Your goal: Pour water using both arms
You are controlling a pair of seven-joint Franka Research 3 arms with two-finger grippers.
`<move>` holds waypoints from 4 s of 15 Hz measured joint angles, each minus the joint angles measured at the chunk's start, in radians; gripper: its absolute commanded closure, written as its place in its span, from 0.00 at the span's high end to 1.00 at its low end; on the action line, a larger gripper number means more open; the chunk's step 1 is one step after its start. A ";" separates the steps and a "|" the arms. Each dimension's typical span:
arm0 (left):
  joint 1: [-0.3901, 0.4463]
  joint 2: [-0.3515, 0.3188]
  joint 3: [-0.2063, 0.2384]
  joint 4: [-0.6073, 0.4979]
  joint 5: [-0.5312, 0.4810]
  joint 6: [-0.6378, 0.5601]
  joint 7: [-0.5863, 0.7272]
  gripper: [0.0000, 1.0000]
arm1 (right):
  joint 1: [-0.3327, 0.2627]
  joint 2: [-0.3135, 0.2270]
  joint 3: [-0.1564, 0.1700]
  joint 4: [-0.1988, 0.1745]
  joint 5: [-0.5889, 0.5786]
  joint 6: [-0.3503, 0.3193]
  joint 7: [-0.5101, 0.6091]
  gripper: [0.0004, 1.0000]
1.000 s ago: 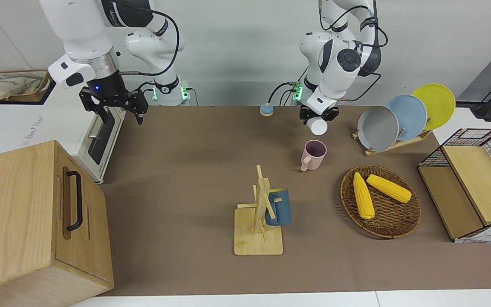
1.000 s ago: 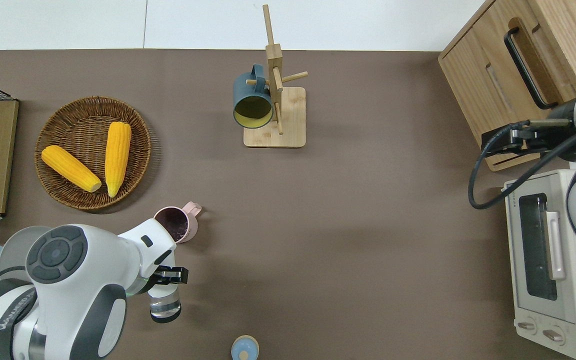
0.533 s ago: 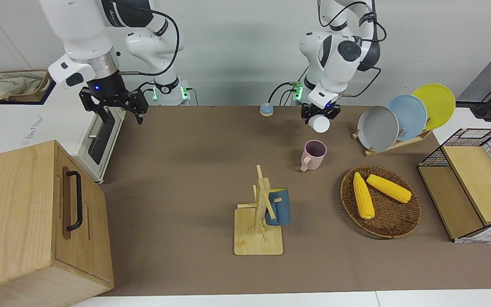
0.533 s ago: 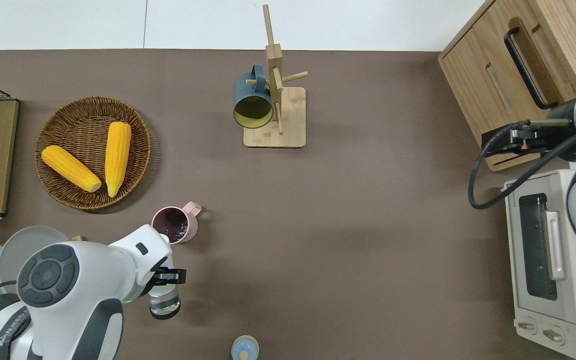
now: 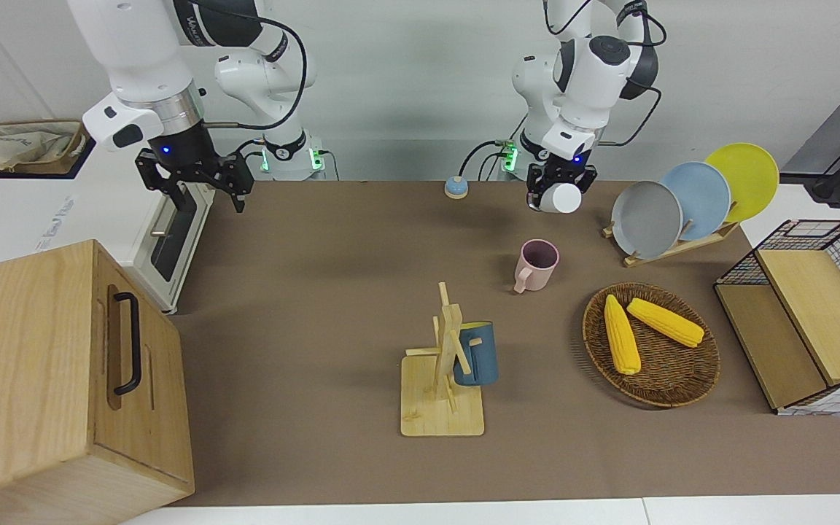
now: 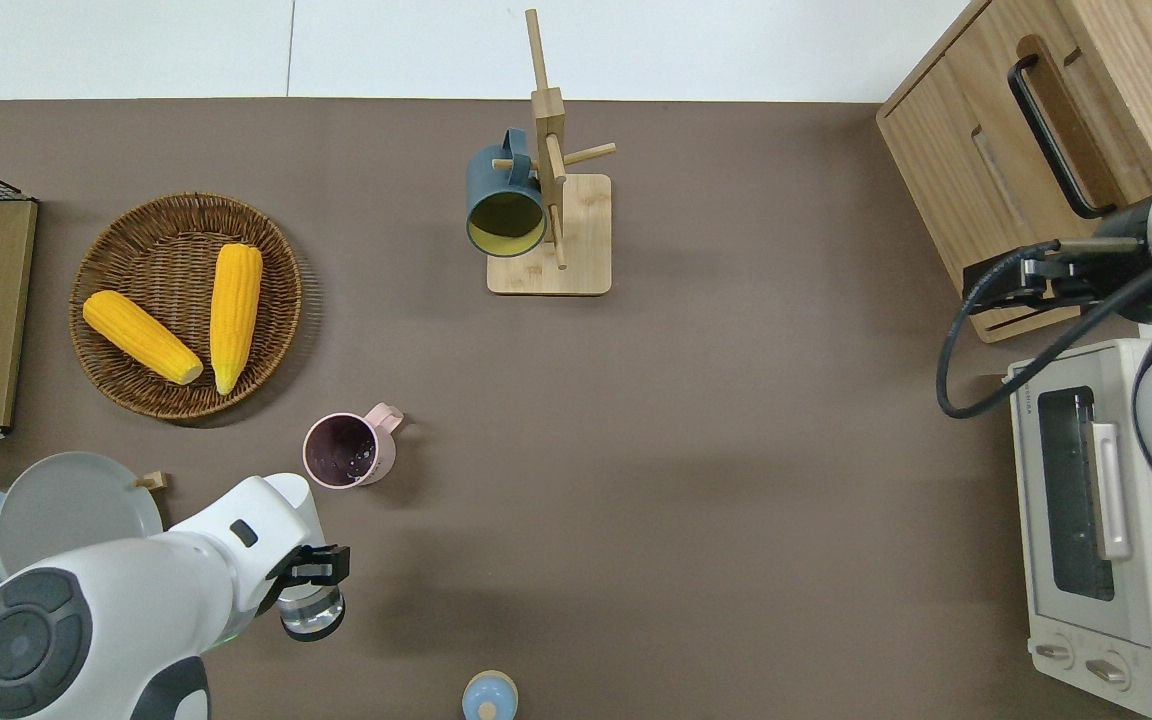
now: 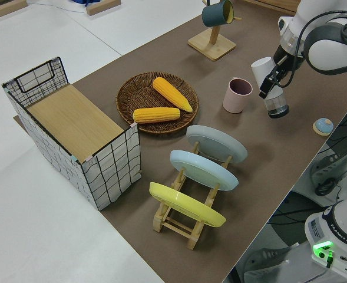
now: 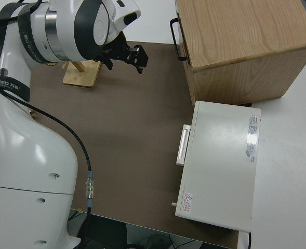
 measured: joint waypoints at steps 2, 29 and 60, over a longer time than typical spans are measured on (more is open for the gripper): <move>0.036 -0.002 0.001 0.006 0.000 0.024 0.000 0.00 | 0.000 0.000 0.000 0.000 0.000 0.000 0.000 0.99; 0.452 0.488 0.040 0.771 0.079 0.152 0.240 0.00 | 0.000 0.000 0.000 0.000 0.000 0.000 0.000 0.99; 0.690 0.818 0.034 0.859 -0.467 0.491 1.022 1.00 | 0.000 0.000 0.000 0.000 0.000 0.000 0.000 0.99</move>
